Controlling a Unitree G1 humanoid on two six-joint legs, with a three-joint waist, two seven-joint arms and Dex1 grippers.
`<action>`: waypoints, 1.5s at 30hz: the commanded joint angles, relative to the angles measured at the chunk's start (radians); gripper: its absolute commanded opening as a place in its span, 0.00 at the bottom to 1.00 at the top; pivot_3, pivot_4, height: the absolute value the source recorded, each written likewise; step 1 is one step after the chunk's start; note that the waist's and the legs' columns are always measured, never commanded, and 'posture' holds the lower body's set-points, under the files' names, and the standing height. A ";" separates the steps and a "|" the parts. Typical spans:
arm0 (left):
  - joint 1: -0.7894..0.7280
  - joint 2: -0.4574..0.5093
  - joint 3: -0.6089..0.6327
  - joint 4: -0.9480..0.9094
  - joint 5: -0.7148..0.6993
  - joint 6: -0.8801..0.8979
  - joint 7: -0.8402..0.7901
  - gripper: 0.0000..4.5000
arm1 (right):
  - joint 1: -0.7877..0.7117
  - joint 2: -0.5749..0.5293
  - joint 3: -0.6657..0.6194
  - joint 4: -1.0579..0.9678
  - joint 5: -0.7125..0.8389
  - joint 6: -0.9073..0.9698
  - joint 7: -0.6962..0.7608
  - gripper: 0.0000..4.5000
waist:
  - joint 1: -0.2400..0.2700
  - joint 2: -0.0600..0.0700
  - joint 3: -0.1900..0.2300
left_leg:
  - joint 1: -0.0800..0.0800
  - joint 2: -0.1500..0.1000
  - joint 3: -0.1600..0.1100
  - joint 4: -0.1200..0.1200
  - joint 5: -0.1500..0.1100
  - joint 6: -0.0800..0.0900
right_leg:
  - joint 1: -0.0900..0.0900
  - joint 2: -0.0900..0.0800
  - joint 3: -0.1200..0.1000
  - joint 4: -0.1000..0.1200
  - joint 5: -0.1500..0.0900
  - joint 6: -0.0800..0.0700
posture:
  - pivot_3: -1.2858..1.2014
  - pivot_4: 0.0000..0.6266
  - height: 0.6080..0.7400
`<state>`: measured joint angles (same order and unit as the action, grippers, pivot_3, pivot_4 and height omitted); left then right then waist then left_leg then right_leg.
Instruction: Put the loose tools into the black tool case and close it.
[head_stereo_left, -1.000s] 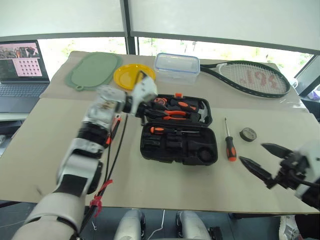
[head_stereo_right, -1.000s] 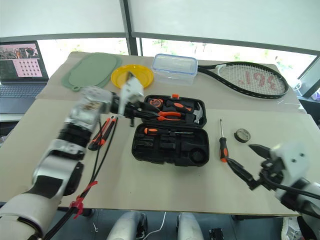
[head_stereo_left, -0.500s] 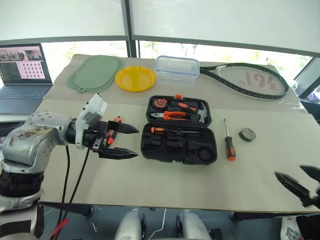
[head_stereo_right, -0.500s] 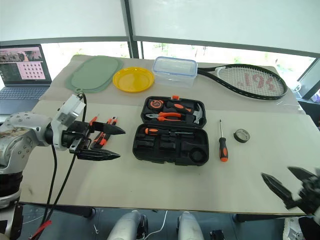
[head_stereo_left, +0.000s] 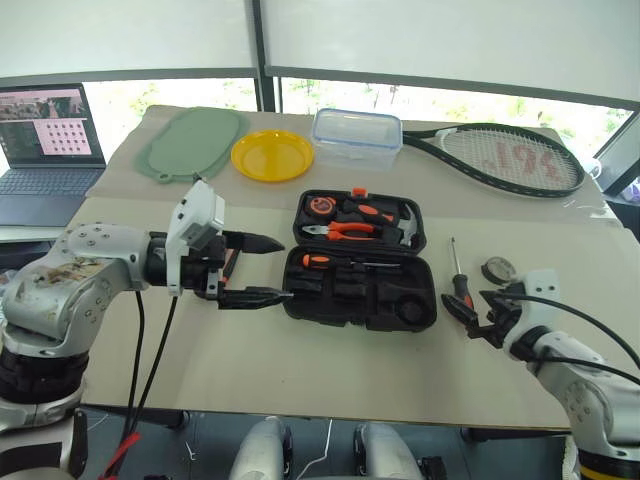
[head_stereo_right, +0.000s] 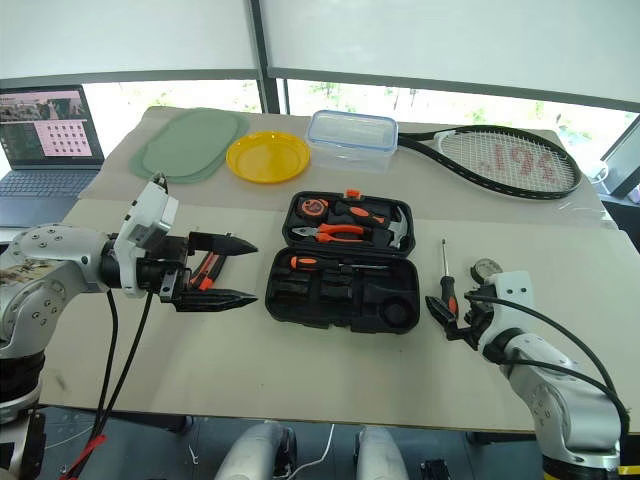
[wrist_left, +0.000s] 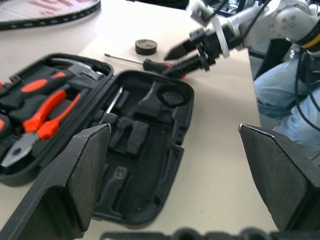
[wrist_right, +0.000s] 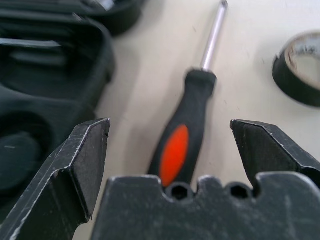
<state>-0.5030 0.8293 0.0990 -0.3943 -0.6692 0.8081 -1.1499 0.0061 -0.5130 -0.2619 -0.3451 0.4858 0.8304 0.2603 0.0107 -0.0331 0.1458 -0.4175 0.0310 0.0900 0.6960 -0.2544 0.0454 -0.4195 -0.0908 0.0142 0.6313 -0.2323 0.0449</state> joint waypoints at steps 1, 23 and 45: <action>-0.029 -0.007 0.026 0.002 -0.002 -0.041 0.037 1.00 | -0.014 0.008 0.009 0.014 -0.040 -0.021 -0.014 0.75 | -0.002 0.000 0.000 | 0.001 0.000 0.000 0.000 0.000 0.000 | 0.000 0.000 0.000 0.000 0.000 0.000 | 0.52 0.24 0.99; 0.059 0.116 0.029 0.051 -0.027 -0.077 -0.047 1.00 | -0.213 -0.207 -0.037 -0.186 0.141 -0.058 0.337 0.23 | -0.011 0.001 0.001 | 0.002 0.002 0.001 -0.003 0.000 -0.001 | 0.000 0.002 -0.001 0.000 -0.001 -0.002 | 0.52 0.24 0.99; 0.145 0.122 0.064 -0.045 -0.042 -0.081 0.036 1.00 | -0.752 -0.187 0.529 0.733 -0.387 -0.868 1.008 0.23 | -0.022 0.003 0.003 | -0.002 0.002 0.002 -0.001 0.000 -0.001 | -0.003 0.000 -0.001 0.000 0.000 -0.001 | 0.52 0.24 0.99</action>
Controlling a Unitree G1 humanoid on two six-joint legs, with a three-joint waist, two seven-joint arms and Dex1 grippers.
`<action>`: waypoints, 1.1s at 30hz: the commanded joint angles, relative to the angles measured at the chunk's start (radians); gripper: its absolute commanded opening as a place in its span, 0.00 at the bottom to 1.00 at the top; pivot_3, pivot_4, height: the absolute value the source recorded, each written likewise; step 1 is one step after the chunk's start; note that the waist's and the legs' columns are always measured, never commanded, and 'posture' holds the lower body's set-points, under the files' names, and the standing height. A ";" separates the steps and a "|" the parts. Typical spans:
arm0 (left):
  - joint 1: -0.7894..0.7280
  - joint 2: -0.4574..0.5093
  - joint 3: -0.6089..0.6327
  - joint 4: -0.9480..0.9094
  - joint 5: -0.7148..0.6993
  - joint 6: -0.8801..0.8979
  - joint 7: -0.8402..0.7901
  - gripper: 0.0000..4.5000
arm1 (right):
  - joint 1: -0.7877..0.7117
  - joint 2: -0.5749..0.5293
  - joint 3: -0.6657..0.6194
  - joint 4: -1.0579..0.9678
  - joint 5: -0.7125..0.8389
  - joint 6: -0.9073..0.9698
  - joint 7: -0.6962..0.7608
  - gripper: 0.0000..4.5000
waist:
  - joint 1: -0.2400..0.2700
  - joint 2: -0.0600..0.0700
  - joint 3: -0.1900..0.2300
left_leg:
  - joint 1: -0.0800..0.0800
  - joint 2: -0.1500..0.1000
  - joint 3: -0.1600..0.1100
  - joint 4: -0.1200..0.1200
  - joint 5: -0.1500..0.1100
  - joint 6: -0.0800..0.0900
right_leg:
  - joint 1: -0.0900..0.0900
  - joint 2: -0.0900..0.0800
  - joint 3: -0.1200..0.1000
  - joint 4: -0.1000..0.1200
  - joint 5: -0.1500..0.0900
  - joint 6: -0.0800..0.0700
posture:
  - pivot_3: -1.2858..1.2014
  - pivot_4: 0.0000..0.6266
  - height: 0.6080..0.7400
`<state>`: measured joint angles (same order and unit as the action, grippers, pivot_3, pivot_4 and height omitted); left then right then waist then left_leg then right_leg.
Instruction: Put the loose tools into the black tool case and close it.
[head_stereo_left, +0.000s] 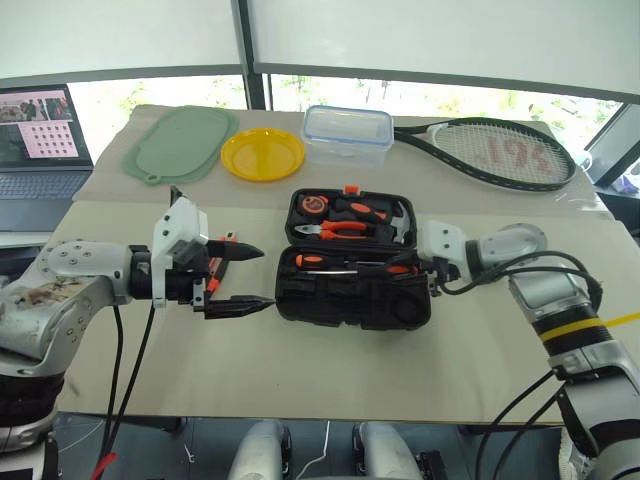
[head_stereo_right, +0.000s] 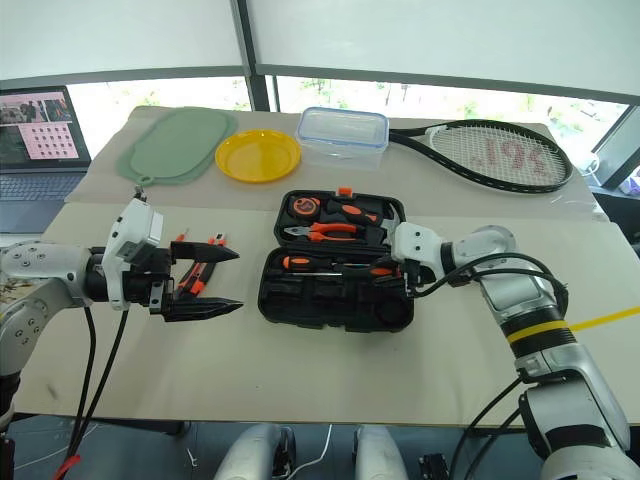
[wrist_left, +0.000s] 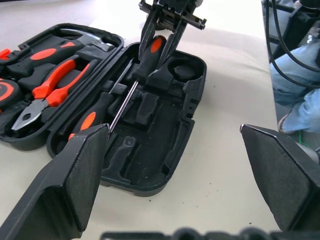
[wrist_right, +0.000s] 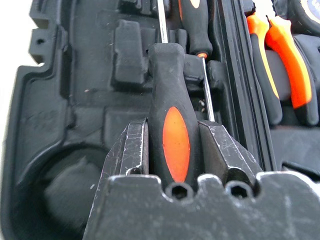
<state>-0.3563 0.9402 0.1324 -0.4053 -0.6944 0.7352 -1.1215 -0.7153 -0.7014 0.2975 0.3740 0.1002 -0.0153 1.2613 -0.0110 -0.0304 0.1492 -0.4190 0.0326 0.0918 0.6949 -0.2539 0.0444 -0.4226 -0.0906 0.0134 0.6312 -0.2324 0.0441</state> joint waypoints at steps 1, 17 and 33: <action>-0.002 0.011 0.030 -0.035 -0.016 -0.010 0.009 1.00 | -0.034 0.006 -0.034 0.025 -0.002 -0.018 0.008 0.23 | 0.001 0.000 0.000 | 0.000 0.000 0.000 0.000 0.000 0.000 | 0.000 0.000 0.000 0.000 0.000 0.000 | 0.52 0.24 0.99; -0.051 0.005 -0.013 -0.002 0.011 -0.029 0.004 1.00 | 0.035 -0.006 -0.081 -0.021 0.013 0.065 0.000 0.34 | -0.002 0.000 0.000 | 0.001 0.000 0.000 0.000 0.000 -0.001 | 0.000 0.001 0.000 0.001 0.000 0.000 | 0.52 0.24 0.99; -0.068 -0.002 -0.032 0.020 0.034 -0.045 0.003 1.00 | -0.013 0.095 -0.203 -0.070 0.116 0.257 -0.120 0.66 | -0.001 0.001 0.000 | 0.001 0.000 0.000 -0.001 0.000 -0.001 | 0.000 0.001 0.000 0.001 0.000 0.000 | 0.52 0.24 0.99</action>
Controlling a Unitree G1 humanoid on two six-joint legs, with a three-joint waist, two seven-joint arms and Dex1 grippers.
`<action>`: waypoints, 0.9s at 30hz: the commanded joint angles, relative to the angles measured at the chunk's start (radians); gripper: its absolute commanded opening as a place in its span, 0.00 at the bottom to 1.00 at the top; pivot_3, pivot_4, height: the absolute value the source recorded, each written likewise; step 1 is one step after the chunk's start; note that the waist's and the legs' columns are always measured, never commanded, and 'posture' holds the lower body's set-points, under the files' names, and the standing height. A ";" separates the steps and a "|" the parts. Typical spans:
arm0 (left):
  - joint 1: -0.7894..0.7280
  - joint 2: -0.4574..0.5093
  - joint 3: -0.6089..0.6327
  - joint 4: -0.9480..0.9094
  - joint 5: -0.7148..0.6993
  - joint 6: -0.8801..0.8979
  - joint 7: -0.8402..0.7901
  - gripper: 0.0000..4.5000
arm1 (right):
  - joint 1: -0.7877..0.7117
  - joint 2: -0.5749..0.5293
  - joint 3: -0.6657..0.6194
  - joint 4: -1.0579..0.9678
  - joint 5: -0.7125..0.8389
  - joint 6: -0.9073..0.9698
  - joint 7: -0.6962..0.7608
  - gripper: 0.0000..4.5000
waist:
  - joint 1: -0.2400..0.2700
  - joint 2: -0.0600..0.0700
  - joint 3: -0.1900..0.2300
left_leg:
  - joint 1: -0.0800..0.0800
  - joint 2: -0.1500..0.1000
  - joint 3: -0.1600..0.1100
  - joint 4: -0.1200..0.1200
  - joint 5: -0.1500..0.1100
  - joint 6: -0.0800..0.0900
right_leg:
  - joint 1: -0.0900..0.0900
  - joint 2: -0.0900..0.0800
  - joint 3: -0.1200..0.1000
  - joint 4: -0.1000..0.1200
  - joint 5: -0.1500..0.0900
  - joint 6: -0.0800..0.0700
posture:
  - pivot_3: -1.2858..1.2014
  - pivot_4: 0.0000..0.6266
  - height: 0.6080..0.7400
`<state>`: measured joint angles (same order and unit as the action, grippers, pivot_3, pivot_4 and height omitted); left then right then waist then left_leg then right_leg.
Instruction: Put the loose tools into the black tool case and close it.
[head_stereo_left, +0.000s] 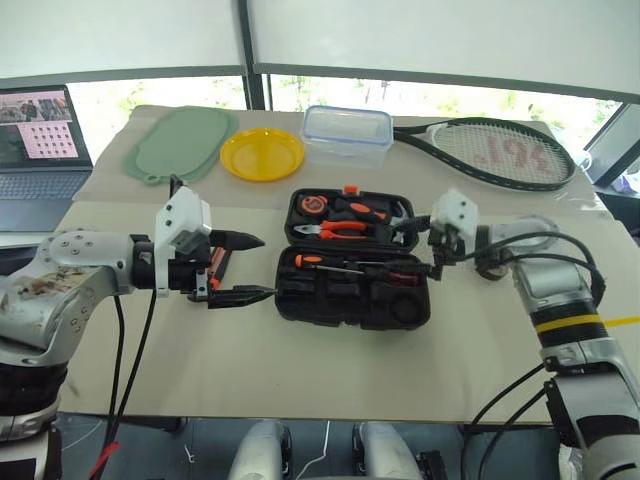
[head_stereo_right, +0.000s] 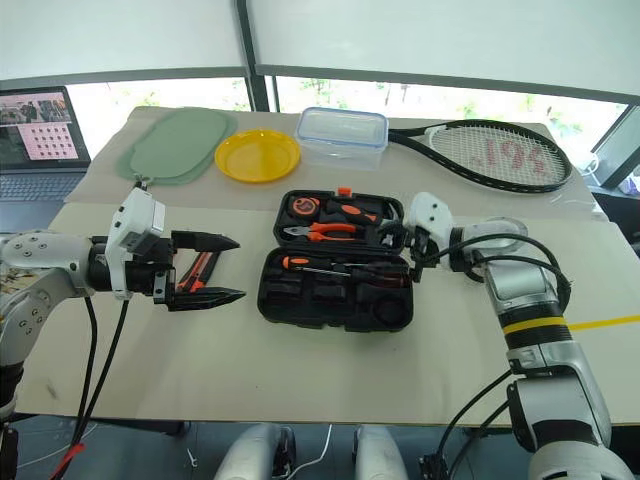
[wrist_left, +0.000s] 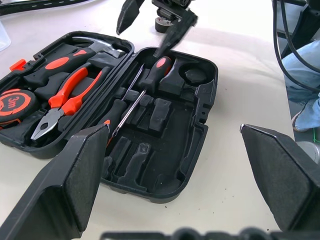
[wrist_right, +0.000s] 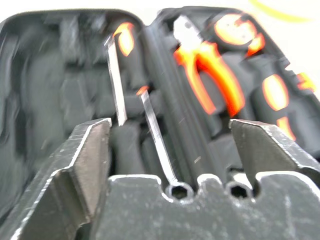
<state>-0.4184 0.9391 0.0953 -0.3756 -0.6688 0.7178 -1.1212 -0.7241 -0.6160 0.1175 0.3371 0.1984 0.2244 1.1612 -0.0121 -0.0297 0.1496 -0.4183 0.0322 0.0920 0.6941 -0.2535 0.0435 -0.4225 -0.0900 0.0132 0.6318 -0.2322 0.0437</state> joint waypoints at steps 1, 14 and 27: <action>-0.007 -0.001 0.004 -0.009 0.010 -0.029 0.002 1.00 | 0.000 0.019 -0.017 -0.032 0.011 0.018 -0.027 0.58 | 0.000 0.000 0.000 | 0.000 0.000 0.000 0.000 0.000 0.000 | 0.000 0.000 0.000 0.000 0.000 0.000 | 0.52 0.24 0.99; -0.004 0.004 0.000 0.006 0.033 -0.050 -0.009 1.00 | 0.063 0.045 0.112 -0.024 -0.100 0.020 -0.028 0.02 | 0.000 0.000 0.000 | 0.000 0.000 0.000 0.000 0.000 0.000 | 0.000 0.000 0.000 0.000 0.000 0.000 | 0.52 0.24 0.99; 0.002 0.003 -0.022 0.028 0.069 -0.086 -0.019 1.00 | 0.040 0.056 0.220 -0.054 -0.233 -0.026 -0.015 0.02 | -0.001 -0.001 -0.001 | 0.003 0.000 0.000 0.000 0.000 0.000 | 0.003 0.000 0.000 0.000 0.000 0.000 | 0.52 0.24 0.99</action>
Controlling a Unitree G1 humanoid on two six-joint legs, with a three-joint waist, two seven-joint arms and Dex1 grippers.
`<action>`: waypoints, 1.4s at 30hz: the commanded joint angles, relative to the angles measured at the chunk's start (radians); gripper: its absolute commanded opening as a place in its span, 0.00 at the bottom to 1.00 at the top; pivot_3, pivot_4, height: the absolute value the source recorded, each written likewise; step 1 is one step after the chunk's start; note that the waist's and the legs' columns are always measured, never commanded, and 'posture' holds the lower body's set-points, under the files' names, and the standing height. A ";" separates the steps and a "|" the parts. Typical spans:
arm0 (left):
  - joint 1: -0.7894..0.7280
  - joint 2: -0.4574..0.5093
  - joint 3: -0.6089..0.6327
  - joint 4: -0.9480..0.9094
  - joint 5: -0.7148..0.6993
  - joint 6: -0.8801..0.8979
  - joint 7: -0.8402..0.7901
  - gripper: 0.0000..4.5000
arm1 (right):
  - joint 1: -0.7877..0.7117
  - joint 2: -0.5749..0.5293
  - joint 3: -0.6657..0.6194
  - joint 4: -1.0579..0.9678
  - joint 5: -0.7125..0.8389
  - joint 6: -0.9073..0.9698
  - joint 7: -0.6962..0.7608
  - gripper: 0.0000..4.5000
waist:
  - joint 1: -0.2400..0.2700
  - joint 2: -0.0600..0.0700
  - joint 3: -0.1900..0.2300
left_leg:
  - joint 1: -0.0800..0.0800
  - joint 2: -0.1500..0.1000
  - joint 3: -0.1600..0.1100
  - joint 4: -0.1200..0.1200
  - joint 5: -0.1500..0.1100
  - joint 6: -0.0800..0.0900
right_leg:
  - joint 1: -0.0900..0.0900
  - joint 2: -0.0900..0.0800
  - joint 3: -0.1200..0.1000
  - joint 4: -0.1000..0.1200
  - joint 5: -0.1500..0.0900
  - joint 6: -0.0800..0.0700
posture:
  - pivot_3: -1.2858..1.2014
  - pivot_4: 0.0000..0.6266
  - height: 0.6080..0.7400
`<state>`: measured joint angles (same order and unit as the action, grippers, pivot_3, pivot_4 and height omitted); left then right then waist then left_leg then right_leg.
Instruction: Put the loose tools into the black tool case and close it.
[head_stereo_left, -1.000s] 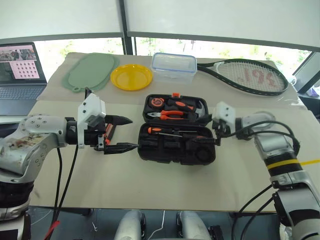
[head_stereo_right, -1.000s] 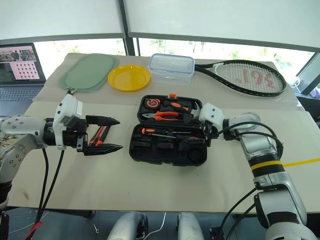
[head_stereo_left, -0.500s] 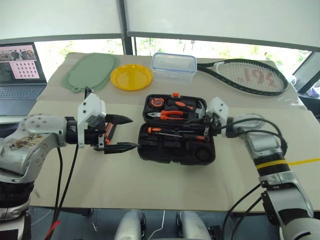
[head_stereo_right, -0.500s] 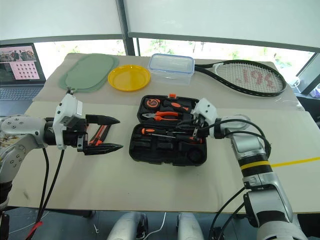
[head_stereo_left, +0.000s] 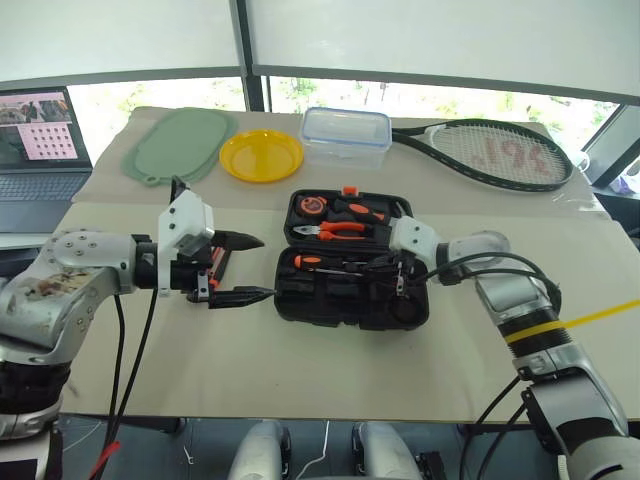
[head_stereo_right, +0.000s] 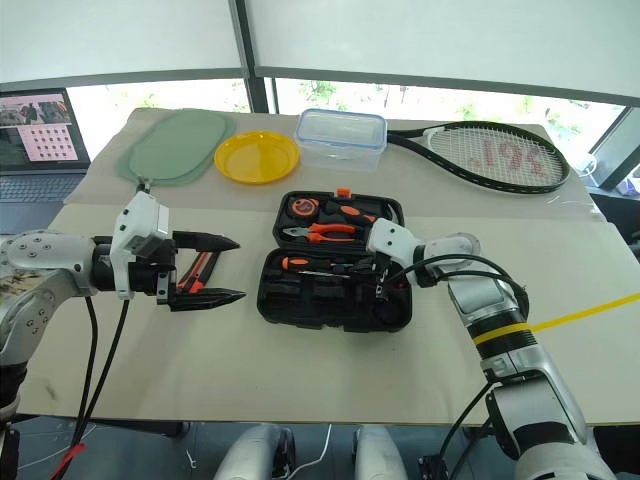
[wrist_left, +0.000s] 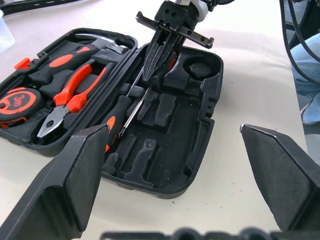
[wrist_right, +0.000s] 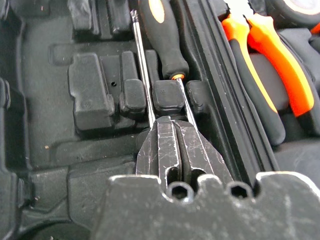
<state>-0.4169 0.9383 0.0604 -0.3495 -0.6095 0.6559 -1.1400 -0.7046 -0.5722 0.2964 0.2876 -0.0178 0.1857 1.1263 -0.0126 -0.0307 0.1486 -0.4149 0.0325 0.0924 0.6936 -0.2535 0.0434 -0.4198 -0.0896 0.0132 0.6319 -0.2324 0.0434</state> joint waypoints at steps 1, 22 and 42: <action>0.008 0.006 0.020 0.005 0.012 -0.023 0.004 1.00 | 0.017 0.013 0.018 -0.030 0.008 0.026 0.023 0.02 | -0.001 0.000 0.000 | 0.000 0.000 0.000 0.000 0.000 0.000 | 0.000 0.000 0.000 0.000 0.000 0.000 | 0.52 0.24 0.99; 0.746 -0.063 0.682 -0.099 0.079 0.167 0.302 1.00 | 0.184 -0.134 -0.381 -0.746 0.694 0.611 -0.005 0.99 | 0.012 0.002 0.003 | 0.000 0.003 -0.002 -0.002 -0.002 -0.002 | -0.002 -0.005 -0.004 0.000 -0.001 -0.004 | 0.52 0.24 0.99; -0.623 -0.026 -0.382 1.128 0.497 0.276 0.144 1.00 | 0.310 -0.147 -0.429 -0.964 0.807 0.623 -0.228 0.99 | 0.024 -0.002 0.004 | -0.007 0.000 0.006 0.001 -0.001 -0.003 | -0.004 0.001 -0.006 -0.001 0.000 -0.003 | 0.52 0.24 0.99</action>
<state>-0.9881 0.9220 -0.2887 0.6776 -0.1740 0.9931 -0.9628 -0.3963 -0.7160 -0.0986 -0.6299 0.7619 0.8025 0.9295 0.0117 -0.0329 0.1526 -0.4223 0.0326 0.0981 0.6950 -0.2544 0.0411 -0.4246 -0.0887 0.0076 0.6308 -0.2321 0.0406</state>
